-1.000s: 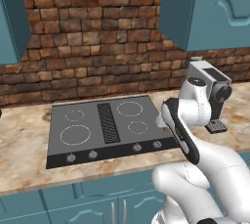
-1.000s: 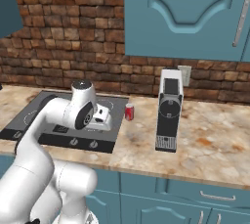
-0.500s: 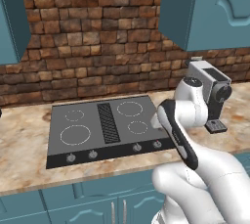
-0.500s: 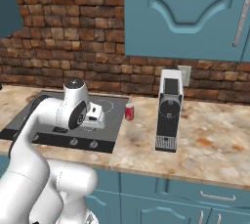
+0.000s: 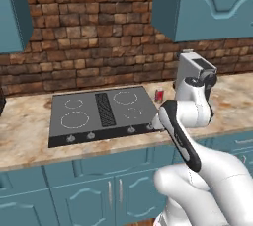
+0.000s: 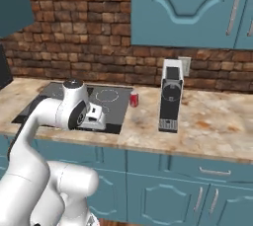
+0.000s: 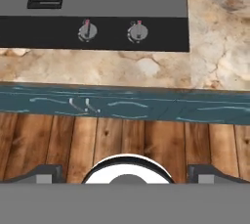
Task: Four empty soda cans are scattered around the kitchen. Gather all the cans and cluster them next to the stove for recycling.
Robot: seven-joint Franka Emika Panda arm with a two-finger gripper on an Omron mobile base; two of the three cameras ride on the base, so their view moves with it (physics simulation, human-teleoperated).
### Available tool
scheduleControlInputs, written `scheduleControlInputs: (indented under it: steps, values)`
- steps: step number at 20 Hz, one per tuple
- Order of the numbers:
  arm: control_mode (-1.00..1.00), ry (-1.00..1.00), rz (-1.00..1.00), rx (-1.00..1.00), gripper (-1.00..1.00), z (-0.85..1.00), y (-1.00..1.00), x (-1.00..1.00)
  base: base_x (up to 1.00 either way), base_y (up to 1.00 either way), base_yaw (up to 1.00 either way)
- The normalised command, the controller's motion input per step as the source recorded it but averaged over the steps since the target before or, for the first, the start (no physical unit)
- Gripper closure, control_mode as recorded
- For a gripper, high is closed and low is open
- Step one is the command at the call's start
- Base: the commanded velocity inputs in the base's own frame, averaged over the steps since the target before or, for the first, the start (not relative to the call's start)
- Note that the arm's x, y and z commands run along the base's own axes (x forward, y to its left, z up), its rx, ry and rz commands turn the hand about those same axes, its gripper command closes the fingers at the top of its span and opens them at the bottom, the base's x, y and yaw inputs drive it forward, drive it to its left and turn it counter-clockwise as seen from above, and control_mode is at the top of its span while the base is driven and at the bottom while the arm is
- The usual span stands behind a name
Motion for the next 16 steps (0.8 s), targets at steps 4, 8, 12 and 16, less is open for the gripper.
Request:
scheduleControlInputs:
  steps: [4,8,12,16]
  values:
    - [1.00,0.00,0.00,0.00,-1.00,0.00,0.00,0.00,-0.93,0.94,-0.04]
    - [1.00,0.00,0.00,0.00,-1.00,0.00,0.00,0.00,-0.55,1.00,0.00]
    - [1.00,0.00,0.00,0.00,-1.00,0.00,0.00,0.00,-0.22,1.00,0.00]
    - [1.00,0.00,0.00,0.00,-1.00,0.00,0.00,0.00,0.00,1.00,0.00]
